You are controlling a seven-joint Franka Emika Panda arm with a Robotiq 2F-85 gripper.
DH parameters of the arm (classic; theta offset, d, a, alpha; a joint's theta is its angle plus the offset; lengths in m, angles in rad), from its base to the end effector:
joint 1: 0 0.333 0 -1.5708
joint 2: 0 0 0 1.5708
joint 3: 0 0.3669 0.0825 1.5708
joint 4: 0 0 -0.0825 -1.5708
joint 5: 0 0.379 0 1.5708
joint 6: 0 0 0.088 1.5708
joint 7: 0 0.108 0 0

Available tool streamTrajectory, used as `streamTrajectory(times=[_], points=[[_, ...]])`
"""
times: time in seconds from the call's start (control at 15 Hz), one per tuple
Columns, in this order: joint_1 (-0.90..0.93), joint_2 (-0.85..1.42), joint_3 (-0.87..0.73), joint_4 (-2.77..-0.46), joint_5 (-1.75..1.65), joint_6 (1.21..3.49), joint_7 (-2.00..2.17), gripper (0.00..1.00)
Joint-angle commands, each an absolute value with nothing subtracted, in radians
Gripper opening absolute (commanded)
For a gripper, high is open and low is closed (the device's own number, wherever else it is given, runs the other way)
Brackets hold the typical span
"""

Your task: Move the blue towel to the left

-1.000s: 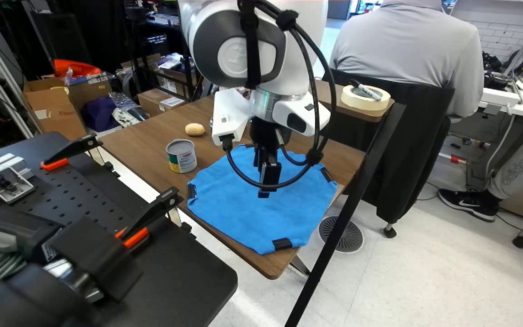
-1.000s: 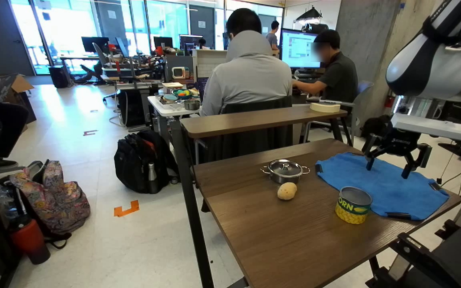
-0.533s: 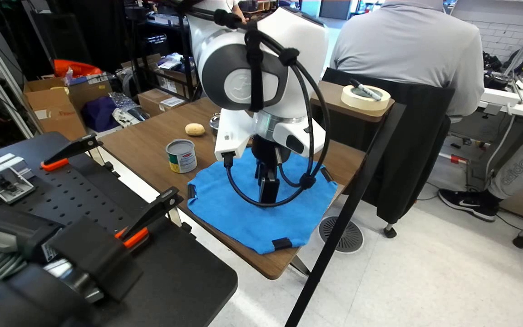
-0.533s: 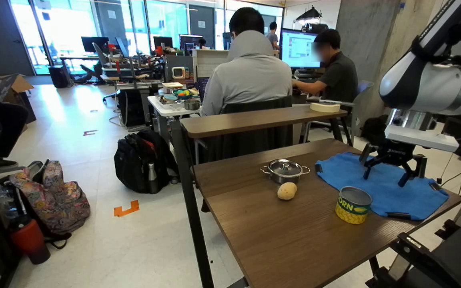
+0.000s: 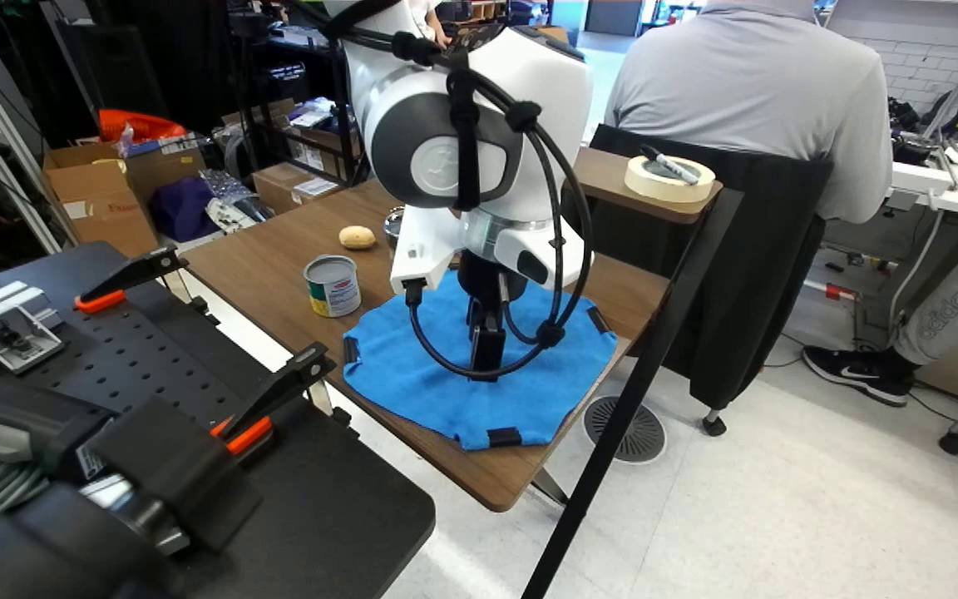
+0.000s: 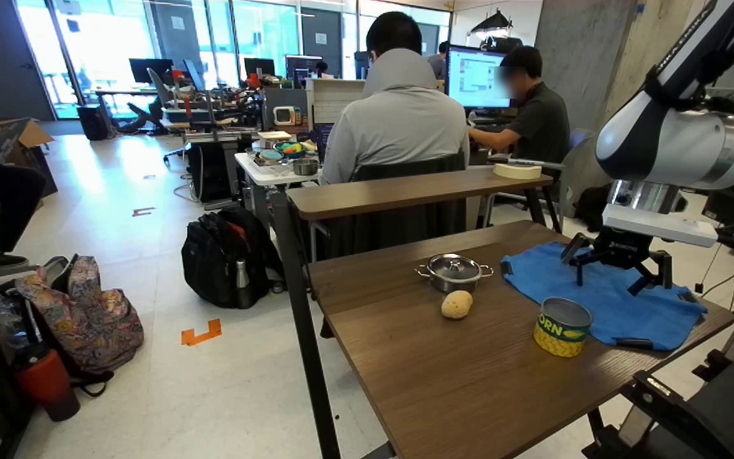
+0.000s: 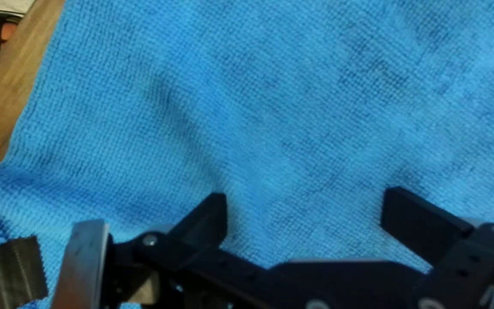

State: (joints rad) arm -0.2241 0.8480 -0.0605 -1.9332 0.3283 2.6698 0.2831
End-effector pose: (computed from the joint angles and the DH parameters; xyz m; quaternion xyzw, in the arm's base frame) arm 0.5879 -0.1811 0.0719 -0.9089 0.4116 0.0515 0.0433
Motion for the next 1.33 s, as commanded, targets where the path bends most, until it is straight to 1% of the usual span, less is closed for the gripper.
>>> streamTrajectory(times=[0.0,0.67,0.93,1.27], points=[[-0.166,0.88,-0.072,-1.901,0.327,2.667,0.319,1.0],[0.014,0.867,-0.092,-1.834,0.297,2.585,0.454,1.0],[0.049,0.899,-0.089,-1.778,0.286,2.514,0.48,1.0],[0.061,0.89,-0.087,-1.77,0.283,2.492,0.49,1.0]])
